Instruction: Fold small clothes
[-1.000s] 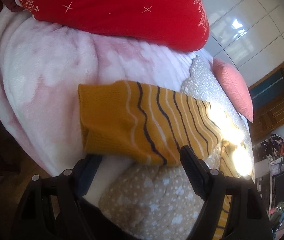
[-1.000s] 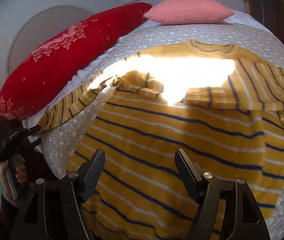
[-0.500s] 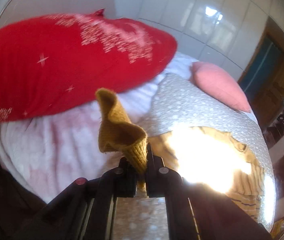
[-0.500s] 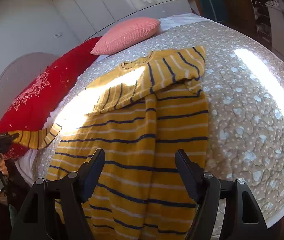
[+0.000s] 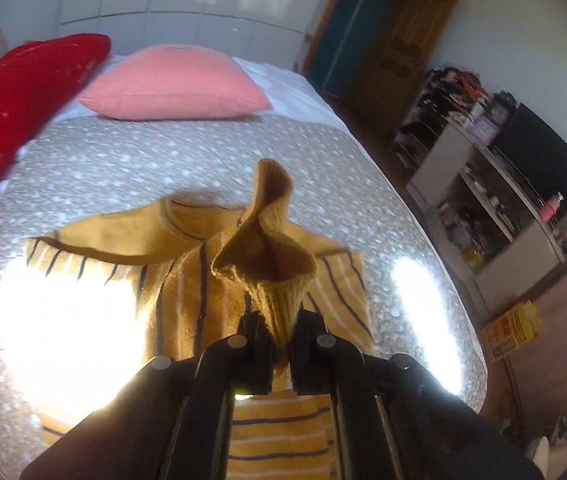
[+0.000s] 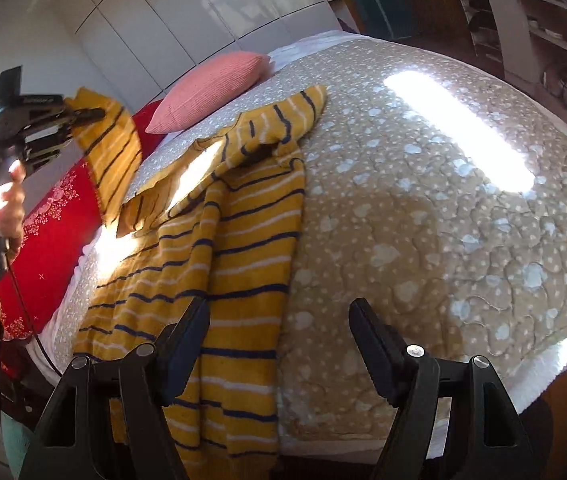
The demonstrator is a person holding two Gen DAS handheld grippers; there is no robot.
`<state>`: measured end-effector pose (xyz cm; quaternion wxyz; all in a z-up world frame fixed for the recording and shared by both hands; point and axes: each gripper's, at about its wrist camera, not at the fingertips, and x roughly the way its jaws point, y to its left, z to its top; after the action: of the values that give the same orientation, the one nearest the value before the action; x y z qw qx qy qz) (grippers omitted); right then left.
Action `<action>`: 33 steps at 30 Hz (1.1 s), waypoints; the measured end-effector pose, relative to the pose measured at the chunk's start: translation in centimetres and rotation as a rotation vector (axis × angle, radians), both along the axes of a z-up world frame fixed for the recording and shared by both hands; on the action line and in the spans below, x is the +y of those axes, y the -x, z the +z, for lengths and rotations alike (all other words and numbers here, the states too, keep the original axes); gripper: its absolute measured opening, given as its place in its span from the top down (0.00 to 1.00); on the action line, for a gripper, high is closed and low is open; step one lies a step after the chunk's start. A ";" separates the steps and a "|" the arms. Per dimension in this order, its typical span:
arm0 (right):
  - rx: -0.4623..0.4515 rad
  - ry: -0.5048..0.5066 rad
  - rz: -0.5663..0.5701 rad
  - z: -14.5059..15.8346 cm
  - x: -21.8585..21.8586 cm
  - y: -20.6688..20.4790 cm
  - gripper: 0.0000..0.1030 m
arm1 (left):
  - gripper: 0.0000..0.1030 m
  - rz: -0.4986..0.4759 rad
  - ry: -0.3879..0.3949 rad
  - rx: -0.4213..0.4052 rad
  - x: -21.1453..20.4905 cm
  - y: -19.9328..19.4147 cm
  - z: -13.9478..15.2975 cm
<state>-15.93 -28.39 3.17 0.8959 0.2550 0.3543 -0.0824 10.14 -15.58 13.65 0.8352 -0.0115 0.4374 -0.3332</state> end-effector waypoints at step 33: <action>0.160 0.302 0.078 3.2 1.3 -19.1 0.88 | 0.19 0.371 -0.049 0.065 27.1 8.7 -8.0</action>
<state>3.14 -27.09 6.33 0.8956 0.0961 0.4175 -0.1199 1.43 11.48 5.70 0.8678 -0.0826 0.4624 -0.1622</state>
